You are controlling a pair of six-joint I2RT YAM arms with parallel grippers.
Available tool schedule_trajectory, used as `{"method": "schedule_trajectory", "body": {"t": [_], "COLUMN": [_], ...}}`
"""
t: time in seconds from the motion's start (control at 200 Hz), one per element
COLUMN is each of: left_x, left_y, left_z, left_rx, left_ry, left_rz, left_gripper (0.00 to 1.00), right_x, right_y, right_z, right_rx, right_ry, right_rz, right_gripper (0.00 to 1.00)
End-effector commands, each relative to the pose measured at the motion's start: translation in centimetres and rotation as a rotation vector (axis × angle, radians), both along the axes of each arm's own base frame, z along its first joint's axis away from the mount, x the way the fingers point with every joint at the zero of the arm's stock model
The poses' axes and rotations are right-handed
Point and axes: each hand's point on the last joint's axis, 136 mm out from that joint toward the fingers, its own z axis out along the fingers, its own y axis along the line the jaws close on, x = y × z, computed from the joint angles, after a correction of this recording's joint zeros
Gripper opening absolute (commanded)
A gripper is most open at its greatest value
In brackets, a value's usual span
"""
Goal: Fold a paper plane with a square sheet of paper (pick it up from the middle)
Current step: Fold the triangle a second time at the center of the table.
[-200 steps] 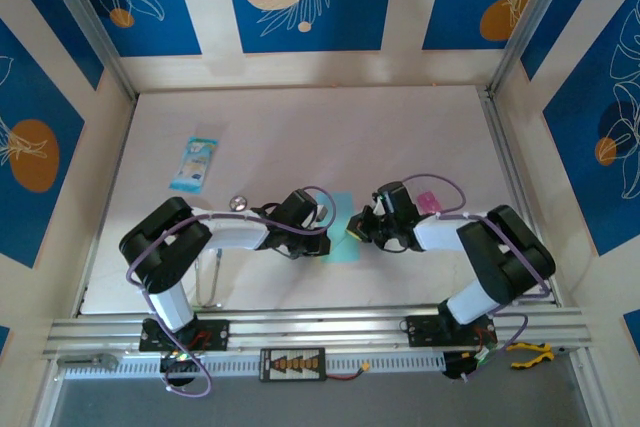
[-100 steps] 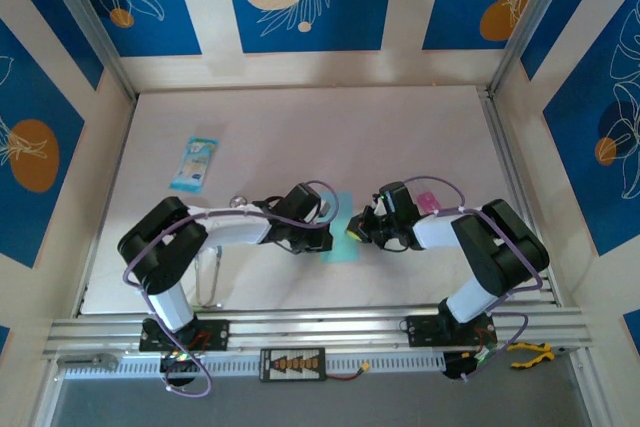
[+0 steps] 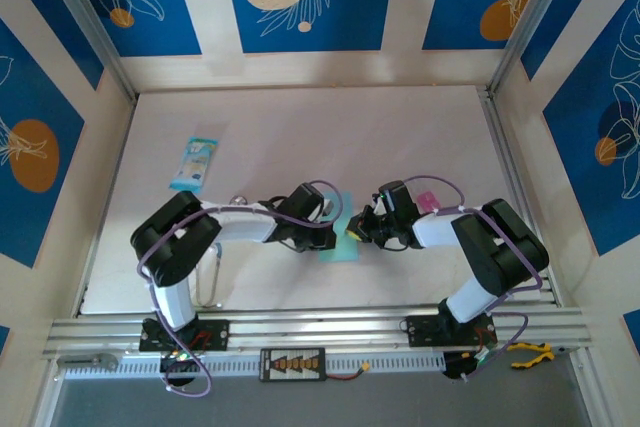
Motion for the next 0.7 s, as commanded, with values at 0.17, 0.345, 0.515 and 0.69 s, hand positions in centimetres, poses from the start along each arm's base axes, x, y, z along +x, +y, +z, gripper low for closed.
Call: {"method": "schedule_trajectory", "body": {"t": [0.17,0.345,0.515,0.69], "left_x": [-3.3,-4.5,-5.3,-4.0], "left_y": [3.6,5.3,6.2,4.9], "left_z": [-1.8,-1.8,-1.3,1.8], "left_rx": [0.102,0.128,0.126,0.067], "left_ry": [0.097,0.100,0.096,0.018], "left_rz": [0.000,0.005,0.003,-0.021], "left_gripper": [0.06,0.06,0.06,0.06], "right_x": [-1.7,-1.7,-1.7,-1.6], "right_y": [-1.8,-1.9,-1.9,-1.8], "right_z": [-3.3,-3.2,-3.0,-2.8], "right_rx": [-0.128,-0.129,-0.129,-0.127], "right_ry": [0.106,0.103,0.098,0.097], "right_rz": [-0.035,-0.036,-0.038,-0.036], "right_gripper": [0.00,0.00,0.00,0.00]}}
